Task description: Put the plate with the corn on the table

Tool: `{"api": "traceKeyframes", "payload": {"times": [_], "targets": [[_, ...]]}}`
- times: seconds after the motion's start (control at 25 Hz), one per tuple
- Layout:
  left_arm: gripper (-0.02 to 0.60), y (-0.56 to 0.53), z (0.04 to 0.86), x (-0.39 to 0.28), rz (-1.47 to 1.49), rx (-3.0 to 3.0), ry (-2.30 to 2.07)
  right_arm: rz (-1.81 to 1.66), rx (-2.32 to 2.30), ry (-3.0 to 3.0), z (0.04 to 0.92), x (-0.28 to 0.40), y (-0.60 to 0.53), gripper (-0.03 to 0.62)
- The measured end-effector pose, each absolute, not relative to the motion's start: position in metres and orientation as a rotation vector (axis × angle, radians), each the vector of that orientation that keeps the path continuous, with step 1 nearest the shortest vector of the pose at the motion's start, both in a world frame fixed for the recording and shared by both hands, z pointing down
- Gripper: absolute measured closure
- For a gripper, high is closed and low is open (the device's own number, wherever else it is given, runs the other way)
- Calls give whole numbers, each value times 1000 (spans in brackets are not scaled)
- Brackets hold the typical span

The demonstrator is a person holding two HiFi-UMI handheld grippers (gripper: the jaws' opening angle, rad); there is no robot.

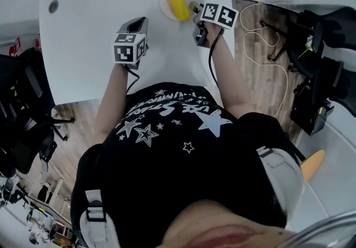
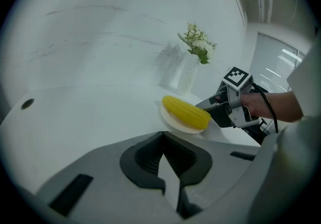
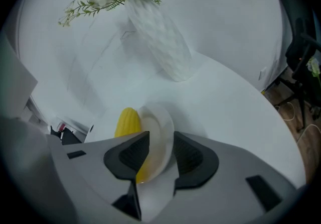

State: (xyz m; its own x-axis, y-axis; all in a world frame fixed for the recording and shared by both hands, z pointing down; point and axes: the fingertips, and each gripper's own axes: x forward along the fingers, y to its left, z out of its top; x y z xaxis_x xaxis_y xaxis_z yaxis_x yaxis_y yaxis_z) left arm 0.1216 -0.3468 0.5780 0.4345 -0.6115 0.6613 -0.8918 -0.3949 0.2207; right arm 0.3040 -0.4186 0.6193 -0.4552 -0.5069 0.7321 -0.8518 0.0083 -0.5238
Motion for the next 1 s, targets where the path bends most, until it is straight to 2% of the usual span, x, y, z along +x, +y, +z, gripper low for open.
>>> {"api": "traceKeyframes", "payload": {"times": [0.72,0.8,0.88,1.0], "targets": [[575,-323,534,77,571,2270,-1236,1316,1586,-1997,571,307,-374,458],[575,-315,525,67,561,2304,-1210,1275,1643,-1987,559,301,-366,475],[575,-310,516,53,549,2329,-1196,1226,1715,-1973,546,294,-357,524],[575,-304,504,32,537,2360,-1179,1161,1781,-1968,529,279,-342,536]]}}
